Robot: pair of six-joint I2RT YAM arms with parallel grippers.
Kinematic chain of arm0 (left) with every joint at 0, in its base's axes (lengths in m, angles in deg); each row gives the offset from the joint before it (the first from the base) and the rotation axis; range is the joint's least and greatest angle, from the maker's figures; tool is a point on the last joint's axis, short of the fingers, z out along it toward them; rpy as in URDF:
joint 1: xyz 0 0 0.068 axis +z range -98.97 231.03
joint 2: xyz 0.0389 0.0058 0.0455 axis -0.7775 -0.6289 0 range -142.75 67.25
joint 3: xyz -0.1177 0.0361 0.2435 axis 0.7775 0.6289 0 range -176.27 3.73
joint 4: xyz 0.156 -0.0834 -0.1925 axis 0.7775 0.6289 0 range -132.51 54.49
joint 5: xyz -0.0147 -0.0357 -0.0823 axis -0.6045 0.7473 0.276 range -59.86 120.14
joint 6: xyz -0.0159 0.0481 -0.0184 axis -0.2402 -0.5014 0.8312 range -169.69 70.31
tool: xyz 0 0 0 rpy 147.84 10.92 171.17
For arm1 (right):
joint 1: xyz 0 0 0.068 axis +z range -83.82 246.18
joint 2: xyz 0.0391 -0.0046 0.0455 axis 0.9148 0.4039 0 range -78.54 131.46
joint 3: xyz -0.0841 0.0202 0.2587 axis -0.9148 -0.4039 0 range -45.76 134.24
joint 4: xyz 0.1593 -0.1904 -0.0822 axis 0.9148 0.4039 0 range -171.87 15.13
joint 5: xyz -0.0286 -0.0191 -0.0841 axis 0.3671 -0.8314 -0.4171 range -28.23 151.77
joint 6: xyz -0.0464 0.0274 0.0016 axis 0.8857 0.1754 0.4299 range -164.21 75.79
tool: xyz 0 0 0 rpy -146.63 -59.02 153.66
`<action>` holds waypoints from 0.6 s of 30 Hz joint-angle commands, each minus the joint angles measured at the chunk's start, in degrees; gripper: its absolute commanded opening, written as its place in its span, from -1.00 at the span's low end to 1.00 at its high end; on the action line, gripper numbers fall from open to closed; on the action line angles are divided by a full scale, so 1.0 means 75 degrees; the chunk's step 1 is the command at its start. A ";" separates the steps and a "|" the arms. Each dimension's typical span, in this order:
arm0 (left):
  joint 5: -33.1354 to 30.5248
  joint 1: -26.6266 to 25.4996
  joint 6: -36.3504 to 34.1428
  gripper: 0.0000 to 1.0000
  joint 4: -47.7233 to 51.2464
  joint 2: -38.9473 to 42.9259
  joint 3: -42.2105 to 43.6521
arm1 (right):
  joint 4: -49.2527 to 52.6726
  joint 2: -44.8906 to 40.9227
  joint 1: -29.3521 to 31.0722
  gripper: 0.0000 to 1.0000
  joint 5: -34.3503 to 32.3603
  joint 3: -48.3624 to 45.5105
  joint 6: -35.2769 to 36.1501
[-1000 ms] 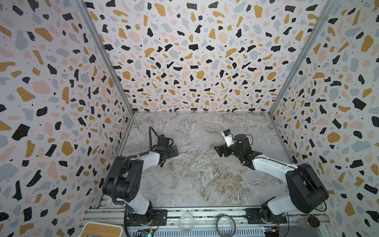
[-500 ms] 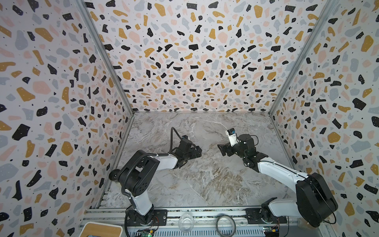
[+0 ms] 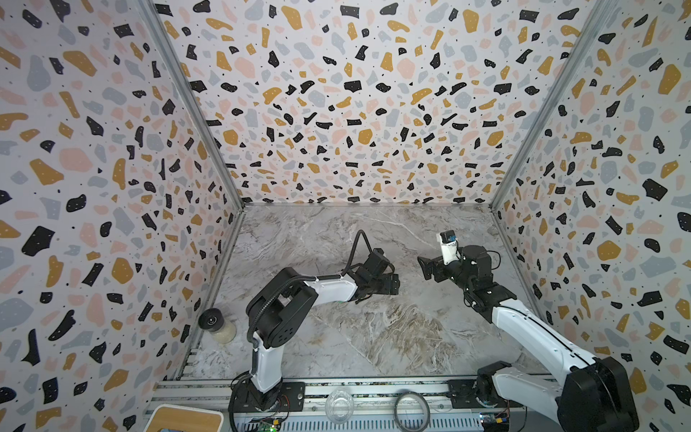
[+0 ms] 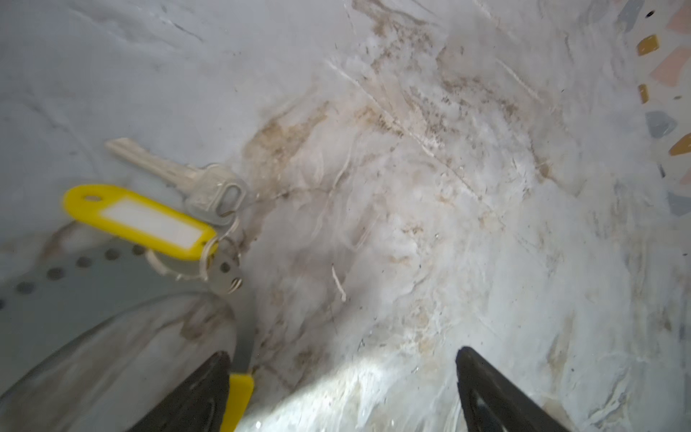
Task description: Remove the keys from the keyring
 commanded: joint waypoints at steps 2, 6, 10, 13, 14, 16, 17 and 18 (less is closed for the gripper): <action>-0.1000 0.0060 -0.0581 0.89 0.0862 0.1049 0.0208 | 0.0253 0.0040 -0.0050 0.91 0.0332 0.0071 0.0584; -0.1581 0.0067 -0.0665 0.91 0.1221 0.2071 0.0777 | 0.0129 0.0480 -0.0047 0.79 0.0961 0.0340 0.0596; -0.2285 0.0188 -0.0513 0.91 0.1588 0.2864 0.1428 | 0.0240 0.1466 0.0419 0.59 0.1479 0.0911 0.0642; -0.2774 0.0467 -0.0378 0.87 0.1944 0.3315 0.1984 | 0.0542 0.2427 0.1049 0.48 0.1359 0.1587 0.0892; -0.2936 0.0553 -0.0378 0.85 0.2040 0.3449 0.2150 | 0.0688 0.2771 0.1249 0.43 0.1356 0.1860 0.0955; -0.3073 0.0704 -0.0376 0.83 0.2117 0.3676 0.2428 | 0.0942 0.3375 0.1536 0.36 0.1357 0.2321 0.1008; -0.3085 0.0780 -0.0388 0.83 0.2119 0.3745 0.2567 | 0.1057 0.3735 0.1706 0.32 0.1379 0.2614 0.1054; -0.3119 0.0835 -0.0389 0.83 0.2112 0.3792 0.2673 | 0.1121 0.3973 0.1833 0.30 0.1413 0.2814 0.1081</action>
